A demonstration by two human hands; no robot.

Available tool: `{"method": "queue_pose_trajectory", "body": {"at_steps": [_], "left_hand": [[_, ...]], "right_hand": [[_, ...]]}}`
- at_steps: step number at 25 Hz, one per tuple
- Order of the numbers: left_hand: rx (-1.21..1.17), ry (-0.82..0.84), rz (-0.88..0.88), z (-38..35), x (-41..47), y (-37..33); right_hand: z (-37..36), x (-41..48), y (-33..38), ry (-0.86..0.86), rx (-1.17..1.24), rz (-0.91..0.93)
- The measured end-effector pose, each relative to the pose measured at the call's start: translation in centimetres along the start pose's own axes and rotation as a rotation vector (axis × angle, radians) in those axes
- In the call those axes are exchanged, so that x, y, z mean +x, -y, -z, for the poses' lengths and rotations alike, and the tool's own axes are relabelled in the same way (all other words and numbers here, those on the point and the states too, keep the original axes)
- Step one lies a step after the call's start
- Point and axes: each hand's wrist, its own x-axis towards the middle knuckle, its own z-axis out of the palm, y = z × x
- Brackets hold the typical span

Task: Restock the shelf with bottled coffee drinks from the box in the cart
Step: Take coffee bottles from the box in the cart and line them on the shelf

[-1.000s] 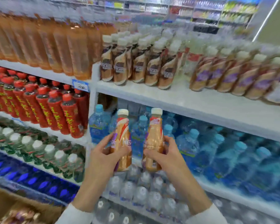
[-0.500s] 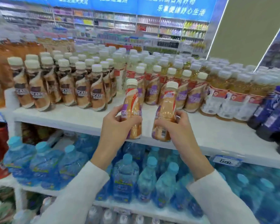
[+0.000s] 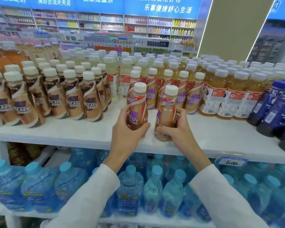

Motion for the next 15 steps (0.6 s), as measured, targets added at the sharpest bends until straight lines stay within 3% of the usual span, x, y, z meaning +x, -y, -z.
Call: {"method": "queue_pose_trajectory", "body": {"at_steps": [3, 5, 7, 13, 15], "left_hand": [[0.042, 0.1, 0.026, 1.2, -0.3, 0.6], [0.052, 0.074, 0.042, 1.7, -0.4, 0.7], [0.074, 0.036, 0.048, 1.7, -0.5, 0.4], [0.291, -0.056, 0.062, -0.3, -0.3, -0.5], [0.333, -0.064, 0.064, -0.9, -0.5, -0.5]], "right_hand": [[-0.8, -1.3, 0.1, -0.106, -0.18, 0.03], [-1.5, -1.6, -0.1, -0.263, -0.323, 0.043], [-1.8, -1.5, -0.4, -0.306, -0.39, 0.036], [0.1, -0.6, -0.7, 0.004, -0.211, -0.023], [0.1, -0.7, -0.7, 0.022, -0.198, -0.009]]}}
